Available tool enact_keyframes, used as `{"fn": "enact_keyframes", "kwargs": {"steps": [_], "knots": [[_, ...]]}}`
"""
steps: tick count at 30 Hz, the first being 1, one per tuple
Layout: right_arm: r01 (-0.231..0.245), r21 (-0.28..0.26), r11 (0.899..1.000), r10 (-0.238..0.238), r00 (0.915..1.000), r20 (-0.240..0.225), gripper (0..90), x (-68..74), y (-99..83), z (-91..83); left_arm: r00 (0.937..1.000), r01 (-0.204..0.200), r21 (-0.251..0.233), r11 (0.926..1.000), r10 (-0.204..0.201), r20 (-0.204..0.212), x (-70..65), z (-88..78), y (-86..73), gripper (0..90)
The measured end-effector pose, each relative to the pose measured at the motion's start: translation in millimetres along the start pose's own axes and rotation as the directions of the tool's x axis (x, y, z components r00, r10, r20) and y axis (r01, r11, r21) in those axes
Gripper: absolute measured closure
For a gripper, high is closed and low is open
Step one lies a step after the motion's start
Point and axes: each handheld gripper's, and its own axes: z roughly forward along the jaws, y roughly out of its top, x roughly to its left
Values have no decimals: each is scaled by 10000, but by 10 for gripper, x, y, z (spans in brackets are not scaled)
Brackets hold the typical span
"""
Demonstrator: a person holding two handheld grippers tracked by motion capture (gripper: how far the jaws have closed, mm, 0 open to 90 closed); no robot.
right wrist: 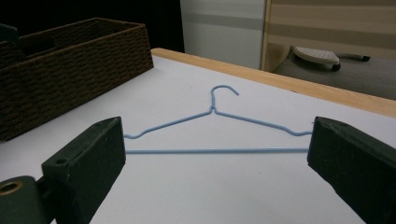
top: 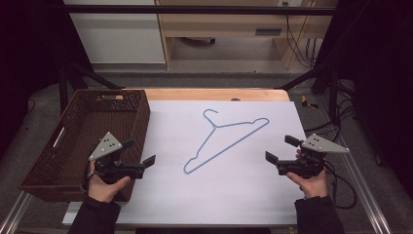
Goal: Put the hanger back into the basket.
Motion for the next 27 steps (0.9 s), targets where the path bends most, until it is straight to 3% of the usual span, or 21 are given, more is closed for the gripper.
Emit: {"fn": "enact_keyframes", "kwargs": {"steps": [15, 27], "knots": [[-5, 45, 10000, 5, 10000, -15, 48, 12, 7, -17, 9992, -178, 138, 9997, 173, 348, -193, 85, 67, 68], [100, 163, 9998, -100, 9999, -11, 48, 59, 15, 24, 9965, -469, 542, 9974, 430, 720, -315, 349, 153, 74]]}}
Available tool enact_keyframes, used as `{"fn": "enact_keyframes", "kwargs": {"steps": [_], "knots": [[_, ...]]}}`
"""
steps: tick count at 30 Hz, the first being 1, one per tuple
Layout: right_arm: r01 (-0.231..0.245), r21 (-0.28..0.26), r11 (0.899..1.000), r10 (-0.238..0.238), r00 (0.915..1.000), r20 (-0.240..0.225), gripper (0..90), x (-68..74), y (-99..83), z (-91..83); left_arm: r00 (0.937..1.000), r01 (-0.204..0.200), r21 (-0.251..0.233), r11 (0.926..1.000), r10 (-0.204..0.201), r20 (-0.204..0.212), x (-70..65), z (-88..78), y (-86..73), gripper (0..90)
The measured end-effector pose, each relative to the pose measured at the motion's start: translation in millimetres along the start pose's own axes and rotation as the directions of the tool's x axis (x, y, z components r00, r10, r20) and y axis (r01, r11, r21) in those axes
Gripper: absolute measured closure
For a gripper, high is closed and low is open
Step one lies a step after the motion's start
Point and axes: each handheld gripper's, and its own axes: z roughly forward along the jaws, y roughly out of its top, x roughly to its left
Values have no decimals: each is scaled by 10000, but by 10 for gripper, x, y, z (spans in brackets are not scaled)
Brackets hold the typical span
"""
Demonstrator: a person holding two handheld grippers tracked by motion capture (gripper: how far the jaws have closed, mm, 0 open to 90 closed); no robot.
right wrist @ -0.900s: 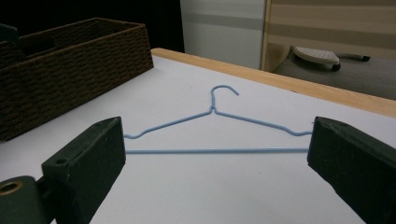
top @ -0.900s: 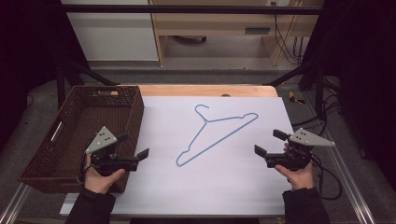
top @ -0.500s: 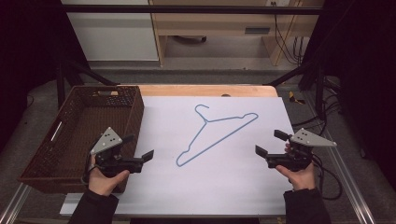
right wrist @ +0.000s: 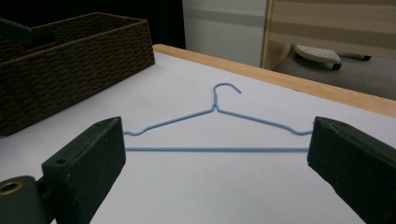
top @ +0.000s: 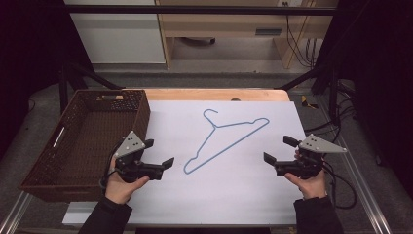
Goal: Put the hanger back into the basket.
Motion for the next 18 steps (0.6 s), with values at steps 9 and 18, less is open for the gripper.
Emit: {"fn": "enact_keyframes", "kwargs": {"steps": [9, 18], "knots": [[32, 127, 9999, -33, 10000, 47, 49, 2, -9, 17, 9992, 111, 577, 9983, -134, 384, 3, 400, 139, 79], [15, 176, 9998, -16, 10000, 94, 47, -7, -21, 30, 9990, 154, 948, 9954, -193, 408, 27, 701, 243, 87]]}}
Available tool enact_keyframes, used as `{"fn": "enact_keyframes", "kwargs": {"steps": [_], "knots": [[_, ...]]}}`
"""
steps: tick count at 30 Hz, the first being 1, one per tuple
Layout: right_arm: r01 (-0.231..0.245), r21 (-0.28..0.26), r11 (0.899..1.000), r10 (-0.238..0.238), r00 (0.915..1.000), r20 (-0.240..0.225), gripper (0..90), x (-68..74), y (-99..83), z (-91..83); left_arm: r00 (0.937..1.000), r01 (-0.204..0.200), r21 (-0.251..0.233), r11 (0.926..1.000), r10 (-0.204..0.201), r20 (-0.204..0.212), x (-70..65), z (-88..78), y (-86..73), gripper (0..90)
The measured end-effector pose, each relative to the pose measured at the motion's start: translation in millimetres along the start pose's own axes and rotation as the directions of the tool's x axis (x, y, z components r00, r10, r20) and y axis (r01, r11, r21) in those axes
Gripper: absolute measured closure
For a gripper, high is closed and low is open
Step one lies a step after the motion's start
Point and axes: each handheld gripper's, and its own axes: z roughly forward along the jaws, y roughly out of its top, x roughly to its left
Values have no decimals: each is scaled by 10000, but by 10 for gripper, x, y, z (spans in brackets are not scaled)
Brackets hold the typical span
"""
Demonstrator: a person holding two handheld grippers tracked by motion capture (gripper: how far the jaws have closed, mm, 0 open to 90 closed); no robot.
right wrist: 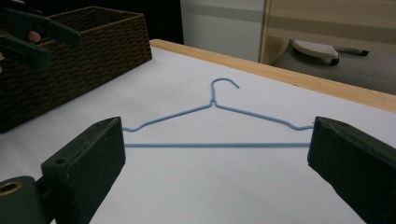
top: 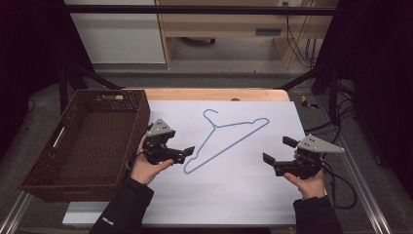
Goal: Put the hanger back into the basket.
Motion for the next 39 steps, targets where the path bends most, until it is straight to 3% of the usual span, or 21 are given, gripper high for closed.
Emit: {"fn": "enact_keyframes", "kwargs": {"steps": [23, 28, 39], "knots": [[16, 173, 9998, -14, 9999, -141, 49, 8, -26, 68, 9999, 150, 879, 9960, -145, -61, 121, 719, 113, 118], [9, 249, 9997, -4, 9998, -175, 50, 12, -35, 91, 9989, 431, 1101, 9930, -411, -205, 180, 898, 96, 127], [-29, 279, 9996, 35, 9998, -198, 50, 7, -43, 102, 9978, 487, 1639, 9853, -405, -527, 277, 1199, 85, 176]]}}
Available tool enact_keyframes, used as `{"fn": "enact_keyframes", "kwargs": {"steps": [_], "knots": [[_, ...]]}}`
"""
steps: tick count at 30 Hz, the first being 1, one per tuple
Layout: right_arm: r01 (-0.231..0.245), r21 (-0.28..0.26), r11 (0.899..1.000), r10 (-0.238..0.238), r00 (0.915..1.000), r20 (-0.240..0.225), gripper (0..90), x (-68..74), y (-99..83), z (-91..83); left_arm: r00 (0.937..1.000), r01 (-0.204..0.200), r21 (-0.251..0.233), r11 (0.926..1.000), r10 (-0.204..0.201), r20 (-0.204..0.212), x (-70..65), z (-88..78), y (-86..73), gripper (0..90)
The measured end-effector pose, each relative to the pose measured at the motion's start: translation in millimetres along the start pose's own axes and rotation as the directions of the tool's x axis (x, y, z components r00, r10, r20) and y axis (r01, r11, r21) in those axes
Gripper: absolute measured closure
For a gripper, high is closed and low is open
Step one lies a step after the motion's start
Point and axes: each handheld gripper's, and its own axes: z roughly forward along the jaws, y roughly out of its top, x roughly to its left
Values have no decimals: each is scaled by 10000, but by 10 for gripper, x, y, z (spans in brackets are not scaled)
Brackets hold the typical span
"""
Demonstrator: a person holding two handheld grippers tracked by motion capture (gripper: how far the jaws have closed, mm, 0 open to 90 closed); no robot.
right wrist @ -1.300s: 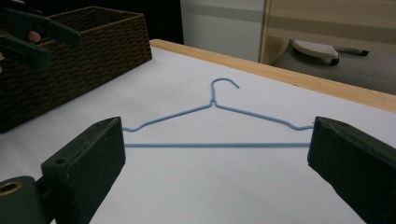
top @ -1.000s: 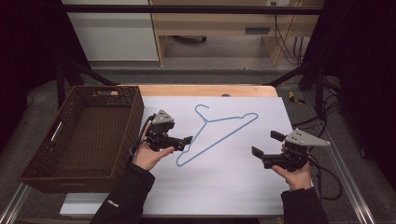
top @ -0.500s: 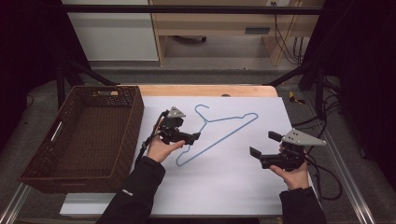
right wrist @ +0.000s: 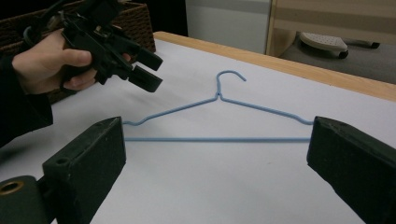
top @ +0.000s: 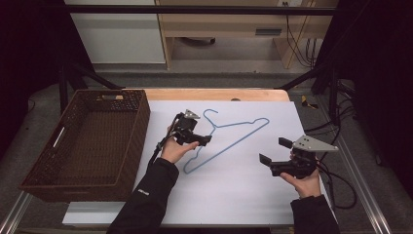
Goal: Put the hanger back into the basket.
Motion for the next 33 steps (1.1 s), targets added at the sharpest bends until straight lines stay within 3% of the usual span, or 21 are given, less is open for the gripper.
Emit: {"fn": "enact_keyframes", "kwargs": {"steps": [13, 18, 23, 30, 33], "knots": [[-42, 92, 9999, 42, 10000, -6, 49, -12, -20, 31, 9991, -251, 1015, 9945, 285, -324, 43, 385, -63, 291], [-27, 139, 9999, 27, 10000, -42, 49, -12, -26, 41, 9982, -358, 1119, 9931, 408, -430, 25, 455, -58, 354], [-15, 148, 9999, 16, 10000, -27, 49, -13, -27, 44, 9989, -107, 1173, 9930, 160, -445, 59, 490, -75, 469], [-40, 142, 9999, 40, 10000, -21, 50, -12, -24, 38, 9954, -567, 1374, 9889, 667, -693, -8, 540, -114, 576], [-30, 141, 9999, 31, 10000, -20, 50, -11, -24, 40, 9954, -523, 1286, 9903, 619, -724, -23, 546, -119, 594]]}}
